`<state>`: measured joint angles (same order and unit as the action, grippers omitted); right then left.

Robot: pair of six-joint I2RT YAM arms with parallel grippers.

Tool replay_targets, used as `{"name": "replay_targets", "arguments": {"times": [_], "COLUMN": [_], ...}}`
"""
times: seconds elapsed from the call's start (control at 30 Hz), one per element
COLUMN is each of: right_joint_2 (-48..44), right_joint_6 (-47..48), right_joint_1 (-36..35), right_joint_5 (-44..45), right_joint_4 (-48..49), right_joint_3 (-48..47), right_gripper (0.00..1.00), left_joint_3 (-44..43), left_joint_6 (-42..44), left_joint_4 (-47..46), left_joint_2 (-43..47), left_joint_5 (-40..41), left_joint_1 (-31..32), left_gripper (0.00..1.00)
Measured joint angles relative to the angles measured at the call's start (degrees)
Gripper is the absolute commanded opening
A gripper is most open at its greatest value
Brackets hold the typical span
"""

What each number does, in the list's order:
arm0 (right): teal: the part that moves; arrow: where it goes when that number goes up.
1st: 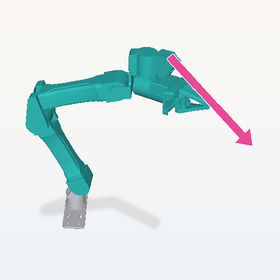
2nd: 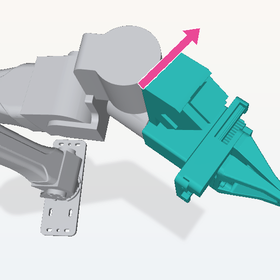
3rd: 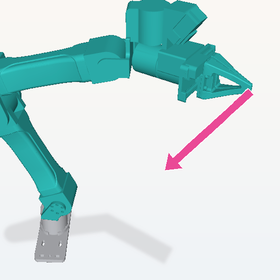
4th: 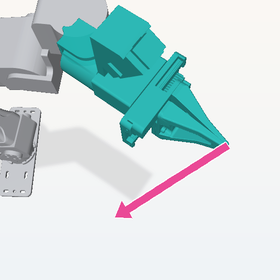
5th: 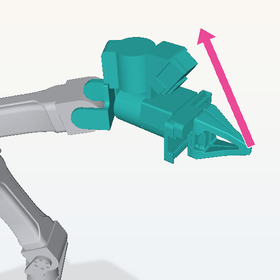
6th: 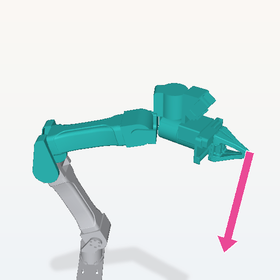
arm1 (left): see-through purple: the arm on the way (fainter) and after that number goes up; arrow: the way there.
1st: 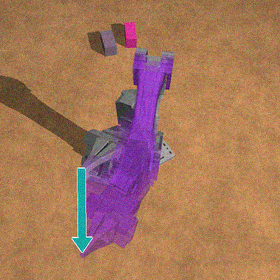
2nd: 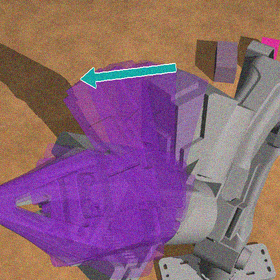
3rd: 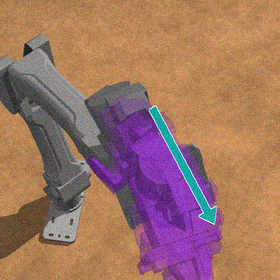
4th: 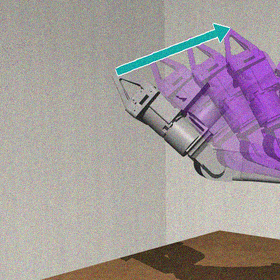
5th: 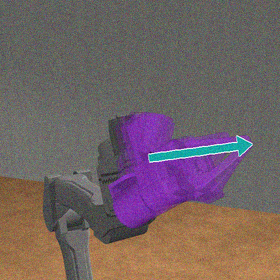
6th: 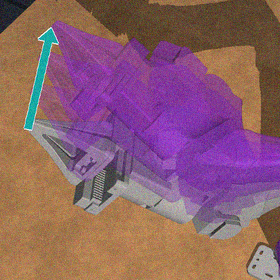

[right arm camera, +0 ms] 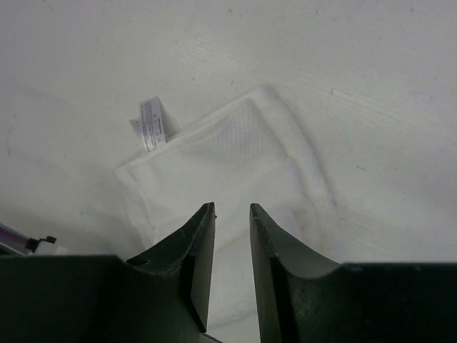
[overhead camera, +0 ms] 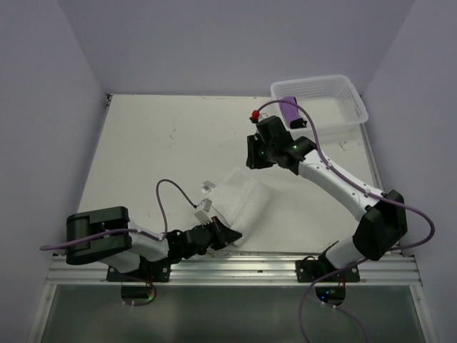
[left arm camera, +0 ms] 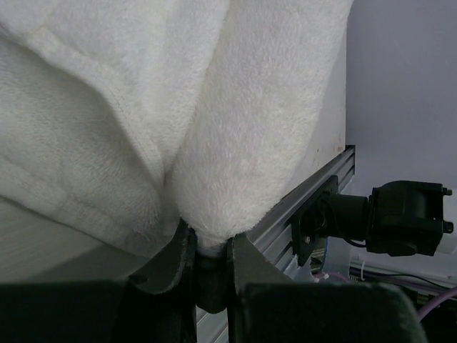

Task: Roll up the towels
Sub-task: Roll the towel

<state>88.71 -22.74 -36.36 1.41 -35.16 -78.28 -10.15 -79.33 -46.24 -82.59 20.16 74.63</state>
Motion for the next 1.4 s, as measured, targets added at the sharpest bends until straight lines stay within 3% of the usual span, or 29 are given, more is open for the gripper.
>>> {"name": "replay_targets", "arguments": {"times": [0.2, 0.5, 0.8, 1.4], "right_joint_2": [-11.5, -29.0, -28.7, -32.0], "right_joint_6": [-3.2, -11.9, -16.1, -15.5], "right_joint_1": [0.0, 0.0, 0.0, 0.0], "right_joint_5": [0.7, 0.5, -1.6, -4.7], "right_joint_4": [0.5, 6.4, 12.2, 15.9], "right_joint_3": [16.0, 31.8, 40.1, 42.9], "right_gripper": [0.36, 0.27, 0.24, 0.25], "left_joint_3": [-0.4, -3.4, -5.6, -6.6], "left_joint_6": [1.1, 3.3, 4.0, 4.0], "left_joint_4": [-1.8, -4.9, -6.5, -7.2], "left_joint_2": [-1.5, -6.3, -9.4, -10.6], "left_joint_5": [-2.2, -8.7, -15.2, -25.5], "left_joint_1": [-1.0, -4.4, -7.5, -12.9], "left_gripper": [0.00, 0.00, 0.00, 0.00]}}
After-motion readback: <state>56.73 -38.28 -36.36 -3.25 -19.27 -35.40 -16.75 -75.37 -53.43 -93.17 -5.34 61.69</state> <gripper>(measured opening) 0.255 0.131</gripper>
